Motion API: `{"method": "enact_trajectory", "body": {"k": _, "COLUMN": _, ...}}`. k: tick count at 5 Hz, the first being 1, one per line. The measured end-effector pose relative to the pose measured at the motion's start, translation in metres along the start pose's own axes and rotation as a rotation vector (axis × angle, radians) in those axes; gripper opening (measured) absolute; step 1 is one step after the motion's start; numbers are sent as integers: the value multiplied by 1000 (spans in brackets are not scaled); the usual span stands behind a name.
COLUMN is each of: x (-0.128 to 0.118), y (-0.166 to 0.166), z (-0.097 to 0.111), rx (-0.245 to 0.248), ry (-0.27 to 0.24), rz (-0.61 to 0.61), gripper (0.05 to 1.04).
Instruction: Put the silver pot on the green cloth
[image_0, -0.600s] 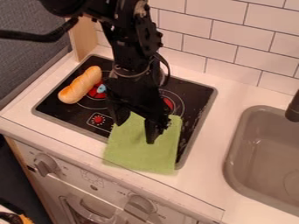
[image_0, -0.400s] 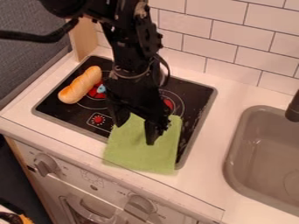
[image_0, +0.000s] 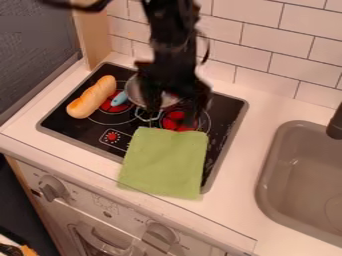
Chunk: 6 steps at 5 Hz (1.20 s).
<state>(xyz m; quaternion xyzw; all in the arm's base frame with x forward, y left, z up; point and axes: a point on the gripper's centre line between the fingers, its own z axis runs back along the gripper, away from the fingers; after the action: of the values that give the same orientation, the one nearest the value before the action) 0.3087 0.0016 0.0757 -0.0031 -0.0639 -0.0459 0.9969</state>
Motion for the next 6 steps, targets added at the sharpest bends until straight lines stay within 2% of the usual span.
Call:
{"method": "enact_trajectory", "body": {"k": 1, "x": 29, "y": 6, "z": 4, "rx": 13, "ry": -9, "rz": 11, "gripper": 999}}
{"method": "enact_trajectory", "body": {"k": 2, "x": 46, "y": 14, "z": -12, "rx": 39, "ry": 22, "rz": 8, "gripper": 999}}
{"method": "enact_trajectory", "body": {"k": 4, "x": 47, "y": 33, "z": -43, "rx": 89, "ry": 97, "rz": 36, "gripper": 999}}
{"method": "enact_trajectory", "body": {"k": 5, "x": 51, "y": 43, "z": -59, "rx": 91, "ry": 125, "rz": 56, "gripper": 999}}
{"method": "enact_trajectory", "body": {"k": 6, "x": 52, "y": 48, "z": -57, "rx": 83, "ry": 125, "rz": 69, "gripper": 948}}
